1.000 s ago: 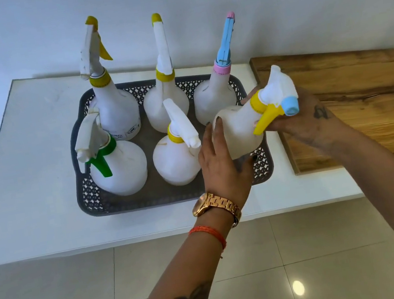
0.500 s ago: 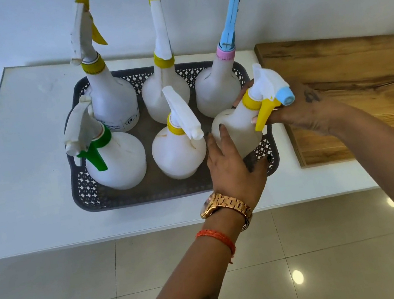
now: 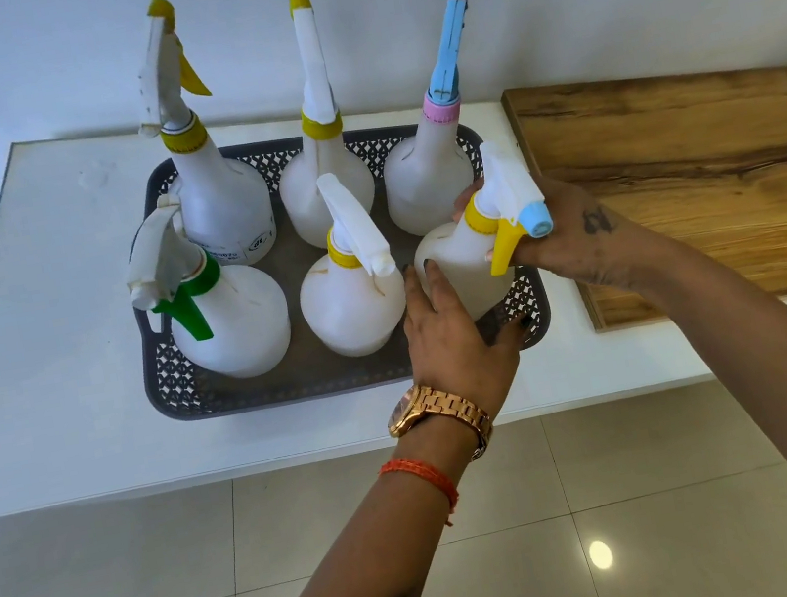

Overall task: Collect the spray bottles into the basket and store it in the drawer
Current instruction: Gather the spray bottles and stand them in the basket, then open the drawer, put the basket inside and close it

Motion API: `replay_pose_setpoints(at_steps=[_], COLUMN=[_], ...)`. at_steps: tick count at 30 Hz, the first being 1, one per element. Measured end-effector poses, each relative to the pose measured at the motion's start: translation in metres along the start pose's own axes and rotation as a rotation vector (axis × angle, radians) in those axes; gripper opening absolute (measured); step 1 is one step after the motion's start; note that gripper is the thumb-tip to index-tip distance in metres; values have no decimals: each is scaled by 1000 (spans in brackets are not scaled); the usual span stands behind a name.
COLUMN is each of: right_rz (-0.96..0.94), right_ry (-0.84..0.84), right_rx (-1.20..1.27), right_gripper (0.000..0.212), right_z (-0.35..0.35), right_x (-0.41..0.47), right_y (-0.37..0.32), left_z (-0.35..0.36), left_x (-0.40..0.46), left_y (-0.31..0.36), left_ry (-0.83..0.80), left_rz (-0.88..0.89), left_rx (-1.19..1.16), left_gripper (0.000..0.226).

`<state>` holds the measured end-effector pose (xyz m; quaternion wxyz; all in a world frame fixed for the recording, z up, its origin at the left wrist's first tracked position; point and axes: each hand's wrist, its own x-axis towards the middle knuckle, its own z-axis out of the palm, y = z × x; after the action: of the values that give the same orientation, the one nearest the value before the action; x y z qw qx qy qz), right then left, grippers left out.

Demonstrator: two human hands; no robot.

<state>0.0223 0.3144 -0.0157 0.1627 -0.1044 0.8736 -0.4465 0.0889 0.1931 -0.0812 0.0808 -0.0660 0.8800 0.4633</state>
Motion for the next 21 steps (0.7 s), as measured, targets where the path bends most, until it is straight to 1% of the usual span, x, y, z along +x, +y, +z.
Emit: replay_pose_setpoints(at_steps=[2,3,5,6,8,9,11,13,15,16,18,21], right_rz=[6,-5,-8,2,20,19,7,9,38,62,126,335], right_ry=[7,14,85,140,279,365,554,761,954,1036,1164,1305], right_rx=[12,15,59,102,232,285,359,376,377,390,443,563], right_gripper=[57,58,57,63,77,79,72,58,47,43,43,40], right_z=[2,4,3,2,2,5,15,35,62,77,111,162], right_x=[-3,-6,-12,-16,-30,-40,-63,-87,-109,-118,-133,-142], right_y=[1,0,1,5,8,10,17,28,41,50,67,97], left_z=[-5,-9,-20,-27,-44,-52,-65,-73,-76,-74,-67,-52], left_x=[-3,-5,-15,-23,-43,-54,-76,-94,-110,-116,-125,-126], left_y=[1,2,3,2,-2,-6,-22,-46,-75,-92,-124,-169], left_ry=[3,6,12,22,61,94,175,247,301,339,437,556], left_rz=[8,19,63,104,206,253,326,330,234,152,-75,-418], left_rx=[8,9,6,4,2,13,36,36,21,-3,-94,-246], left_gripper=[93,92,88,85,73,66,50,37,30,31,40,63])
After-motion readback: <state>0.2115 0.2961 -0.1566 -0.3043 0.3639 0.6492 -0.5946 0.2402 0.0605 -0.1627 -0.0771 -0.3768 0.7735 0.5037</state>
